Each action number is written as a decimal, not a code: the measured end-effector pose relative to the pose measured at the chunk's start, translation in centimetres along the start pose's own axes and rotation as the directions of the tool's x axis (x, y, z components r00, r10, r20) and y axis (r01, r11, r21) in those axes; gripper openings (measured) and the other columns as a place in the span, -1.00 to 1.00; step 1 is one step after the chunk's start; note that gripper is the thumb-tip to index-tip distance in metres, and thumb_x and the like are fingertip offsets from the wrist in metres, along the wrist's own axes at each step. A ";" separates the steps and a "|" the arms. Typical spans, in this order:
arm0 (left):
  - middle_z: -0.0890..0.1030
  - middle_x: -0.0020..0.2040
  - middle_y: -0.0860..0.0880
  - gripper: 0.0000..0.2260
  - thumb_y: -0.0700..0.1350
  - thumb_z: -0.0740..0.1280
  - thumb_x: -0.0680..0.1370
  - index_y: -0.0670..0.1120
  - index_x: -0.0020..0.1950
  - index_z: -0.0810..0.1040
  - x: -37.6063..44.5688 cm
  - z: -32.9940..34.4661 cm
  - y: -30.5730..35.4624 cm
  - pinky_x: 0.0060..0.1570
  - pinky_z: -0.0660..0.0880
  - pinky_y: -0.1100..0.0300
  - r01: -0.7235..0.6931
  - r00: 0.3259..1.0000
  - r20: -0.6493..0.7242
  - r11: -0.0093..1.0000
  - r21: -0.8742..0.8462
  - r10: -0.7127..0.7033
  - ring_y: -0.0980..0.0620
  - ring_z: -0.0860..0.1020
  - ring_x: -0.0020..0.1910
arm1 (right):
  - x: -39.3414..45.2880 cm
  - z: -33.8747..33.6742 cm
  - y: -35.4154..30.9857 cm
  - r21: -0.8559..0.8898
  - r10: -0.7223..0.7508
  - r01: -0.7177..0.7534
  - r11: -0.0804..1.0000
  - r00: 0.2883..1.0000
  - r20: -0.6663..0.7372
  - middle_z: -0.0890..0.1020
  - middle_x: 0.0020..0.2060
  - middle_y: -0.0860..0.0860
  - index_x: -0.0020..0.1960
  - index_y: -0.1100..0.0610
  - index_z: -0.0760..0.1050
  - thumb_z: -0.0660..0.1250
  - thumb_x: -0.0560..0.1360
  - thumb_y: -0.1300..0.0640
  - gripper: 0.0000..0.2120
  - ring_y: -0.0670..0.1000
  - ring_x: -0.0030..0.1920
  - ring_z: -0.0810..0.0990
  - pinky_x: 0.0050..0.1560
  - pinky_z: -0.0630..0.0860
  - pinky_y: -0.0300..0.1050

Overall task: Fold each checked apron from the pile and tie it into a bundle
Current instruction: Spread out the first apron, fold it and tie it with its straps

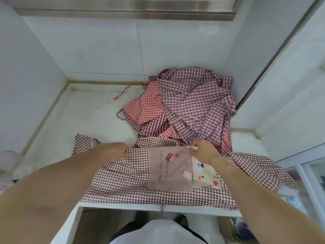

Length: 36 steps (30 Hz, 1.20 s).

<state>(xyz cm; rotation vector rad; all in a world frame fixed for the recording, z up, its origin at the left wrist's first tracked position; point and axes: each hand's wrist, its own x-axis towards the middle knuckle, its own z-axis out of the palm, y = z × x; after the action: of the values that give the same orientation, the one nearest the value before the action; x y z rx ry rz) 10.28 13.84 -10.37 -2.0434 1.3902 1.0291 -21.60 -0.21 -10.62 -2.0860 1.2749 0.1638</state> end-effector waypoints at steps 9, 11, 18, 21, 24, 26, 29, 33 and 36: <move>0.49 0.28 -0.13 -0.64 -0.10 0.21 0.61 -0.07 0.40 0.35 -0.8 -0.2 -2.7 0.28 0.34 -0.04 0.217 0.882 -0.435 0.976 0.031 -0.183 -0.12 0.43 0.27 | 0.9 1.3 -1.9 -0.119 0.046 -0.037 0.992 0.996 0.070 0.52 -0.37 0.02 -0.20 0.15 0.43 0.30 0.54 -0.26 -0.54 0.00 -0.37 0.50 -0.37 0.37 -0.14; 0.42 0.32 -0.17 -0.51 -0.16 0.26 0.52 -0.09 0.46 0.28 -0.7 0.9 -1.1 0.33 0.30 -0.08 0.205 0.803 -0.579 0.978 0.042 -0.143 -0.15 0.36 0.32 | 1.3 1.7 -2.2 -0.145 0.042 -0.036 0.989 0.999 0.032 0.52 -0.34 0.01 -0.16 0.14 0.43 0.28 0.55 -0.26 -0.55 0.01 -0.32 0.52 -0.31 0.40 -0.11; 0.19 0.47 -0.14 -0.30 0.16 0.39 0.51 0.01 0.53 0.14 -1.2 5.9 9.2 0.43 0.34 -0.11 -0.270 0.872 -0.466 0.941 -0.202 0.150 -0.16 0.29 0.45 | 1.6 2.2 -2.2 -0.190 0.045 -0.047 0.981 0.999 -0.015 0.50 -0.31 -0.02 -0.07 0.13 0.44 0.29 0.55 -0.24 -0.59 0.04 -0.23 0.56 -0.23 0.43 -0.12; -0.25 0.61 -0.16 -0.04 0.36 0.31 0.47 0.06 0.61 -0.21 -1.0 7.8 11.5 0.52 0.03 -0.28 -0.132 0.990 -0.063 0.974 -0.181 0.122 -0.34 -0.20 0.57 | 1.3 2.0 -1.7 -0.190 0.042 -0.033 0.981 0.998 0.048 0.59 -0.12 0.06 0.07 0.17 0.51 0.35 0.51 -0.26 -0.53 0.12 0.03 0.62 -0.06 0.48 -0.09; -0.39 0.56 -0.20 0.06 0.34 0.34 0.47 0.00 0.58 -0.38 -0.8 9.5 13.0 0.48 -0.01 -0.38 -0.046 0.999 -0.015 0.996 -0.080 0.045 -0.36 -0.34 0.52 | -0.1 1.5 -0.2 -0.315 0.082 -0.017 0.949 0.978 0.194 0.50 0.34 0.09 0.46 0.18 0.36 0.44 0.46 -0.18 -0.29 0.13 0.36 0.46 0.36 0.39 -0.04; -0.38 0.55 -0.23 0.06 0.31 0.36 0.48 -0.03 0.58 -0.38 -0.6 9.8 13.6 0.44 0.06 -0.42 -0.030 0.999 -0.030 0.998 -0.055 0.028 -0.38 -0.32 0.52 | -1.2 0.6 1.9 -0.328 0.135 -0.062 0.942 0.970 0.203 0.53 0.32 0.06 0.44 0.15 0.40 0.45 0.49 -0.01 -0.42 0.11 0.33 0.50 0.35 0.40 -0.07; -0.29 0.56 -0.25 0.09 0.32 0.40 0.43 -0.02 0.59 -0.32 -0.3 9.2 13.5 0.40 0.12 -0.46 -0.035 0.999 -0.017 0.999 -0.028 0.035 -0.41 -0.25 0.52 | -2.9 -1.3 5.9 -0.320 0.253 -0.187 0.929 0.951 0.179 0.61 0.16 0.07 0.31 0.11 0.52 0.37 0.45 0.18 -0.58 0.10 0.16 0.59 0.23 0.52 -0.08; -0.19 0.57 -0.23 0.11 0.35 0.41 0.39 0.01 0.59 -0.30 0.0 9.0 13.4 0.42 0.16 -0.40 -0.027 0.999 -0.033 0.999 0.025 0.028 -0.39 -0.16 0.53 | -6.1 -3.8 11.2 -0.482 0.362 -0.303 0.822 0.932 0.030 0.62 0.10 0.01 0.16 0.08 0.54 0.29 0.45 0.17 -0.72 0.07 0.10 0.59 0.15 0.52 0.00; -0.17 0.56 -0.24 0.09 0.35 0.39 0.40 0.00 0.59 -0.29 0.2 9.2 13.4 0.41 0.20 -0.39 -0.019 0.999 -0.043 0.999 0.050 0.021 -0.40 -0.15 0.52 | -8.3 -4.9 14.9 -0.496 0.418 -0.412 0.764 0.902 -0.106 0.60 -0.01 0.01 0.06 0.09 0.52 0.22 0.47 0.20 -0.80 0.09 0.10 0.57 0.17 0.44 0.09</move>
<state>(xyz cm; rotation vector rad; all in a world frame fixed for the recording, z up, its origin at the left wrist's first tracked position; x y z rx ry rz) -5.01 15.22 -15.65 -2.0312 1.4461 0.9550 -39.34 -1.34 -10.42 -2.1710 1.8321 0.7902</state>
